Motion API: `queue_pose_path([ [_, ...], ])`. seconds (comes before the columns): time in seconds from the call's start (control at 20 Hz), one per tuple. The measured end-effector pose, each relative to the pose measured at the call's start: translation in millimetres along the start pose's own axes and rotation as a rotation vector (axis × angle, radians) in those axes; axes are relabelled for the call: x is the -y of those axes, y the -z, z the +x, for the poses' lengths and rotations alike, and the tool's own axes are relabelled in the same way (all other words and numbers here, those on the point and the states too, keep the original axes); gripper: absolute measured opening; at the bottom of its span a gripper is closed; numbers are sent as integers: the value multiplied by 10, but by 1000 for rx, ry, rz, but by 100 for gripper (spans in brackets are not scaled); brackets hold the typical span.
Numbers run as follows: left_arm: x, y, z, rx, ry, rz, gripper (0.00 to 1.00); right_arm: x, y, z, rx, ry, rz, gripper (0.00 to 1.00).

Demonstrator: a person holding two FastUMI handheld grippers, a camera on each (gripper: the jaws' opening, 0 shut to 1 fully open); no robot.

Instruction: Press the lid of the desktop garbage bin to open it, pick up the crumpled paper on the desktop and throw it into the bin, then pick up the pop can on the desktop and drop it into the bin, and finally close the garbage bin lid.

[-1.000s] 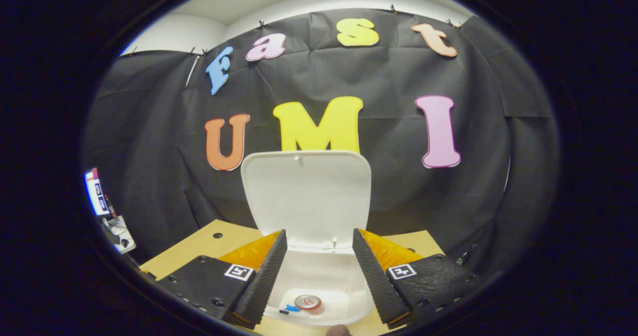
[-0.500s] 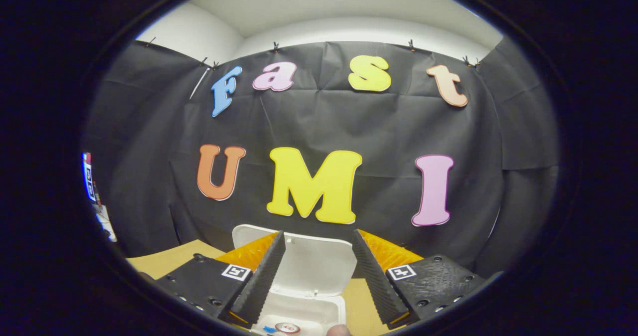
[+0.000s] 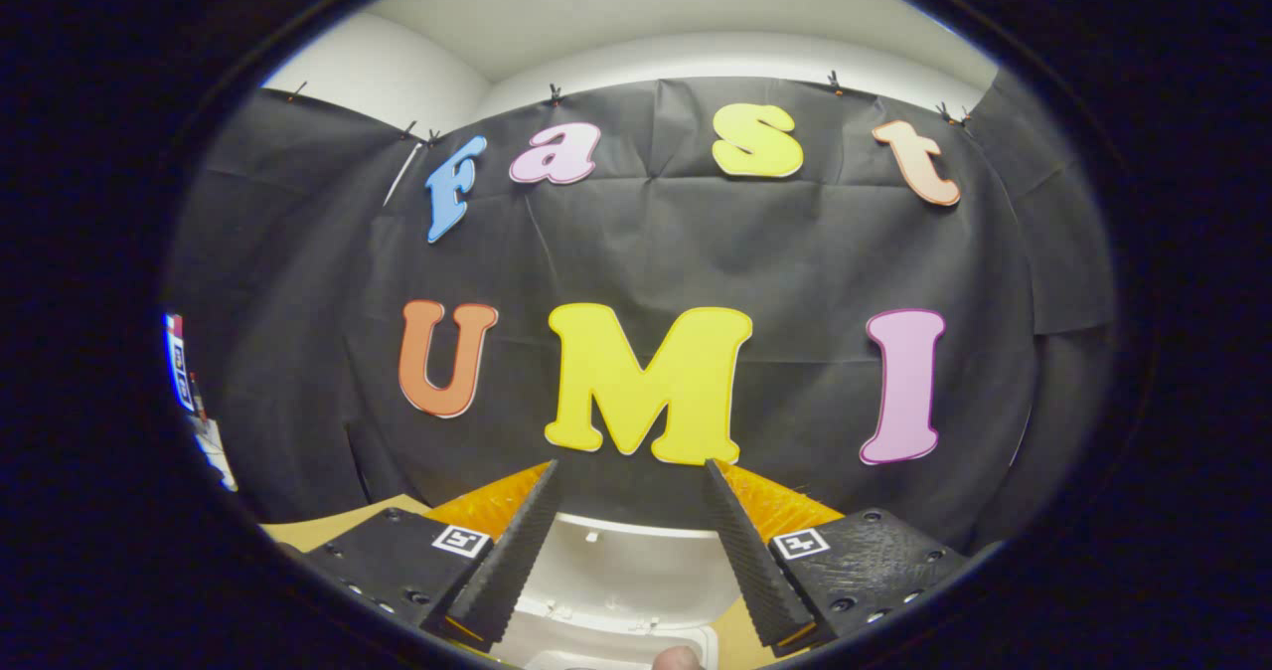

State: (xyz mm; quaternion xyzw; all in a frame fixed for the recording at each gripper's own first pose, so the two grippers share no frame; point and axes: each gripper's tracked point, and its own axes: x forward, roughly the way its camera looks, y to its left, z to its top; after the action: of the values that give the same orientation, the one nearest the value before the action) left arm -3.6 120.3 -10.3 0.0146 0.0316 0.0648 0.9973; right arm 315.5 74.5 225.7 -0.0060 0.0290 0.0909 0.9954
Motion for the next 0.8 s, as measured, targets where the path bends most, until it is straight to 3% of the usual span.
queue_pose_path([
  [0.15, -25, 1, 1, -1, -6, -3, 99, 17, 123, 93, -37, 1, 24, 92],
  [0.2, -49, 6, -5, -2, -13, 2, 99, 49, 175, 106, -54, 7, 26, 83],
  [0.45, -39, -12, 1, 5, -10, 0, 99, 30, 225, 64, -85, -17, 99, 94],
  [0.8, -15, -19, -10, 3, -4, 0, 99, -63, 416, -91, -163, -39, 100, 90],
])
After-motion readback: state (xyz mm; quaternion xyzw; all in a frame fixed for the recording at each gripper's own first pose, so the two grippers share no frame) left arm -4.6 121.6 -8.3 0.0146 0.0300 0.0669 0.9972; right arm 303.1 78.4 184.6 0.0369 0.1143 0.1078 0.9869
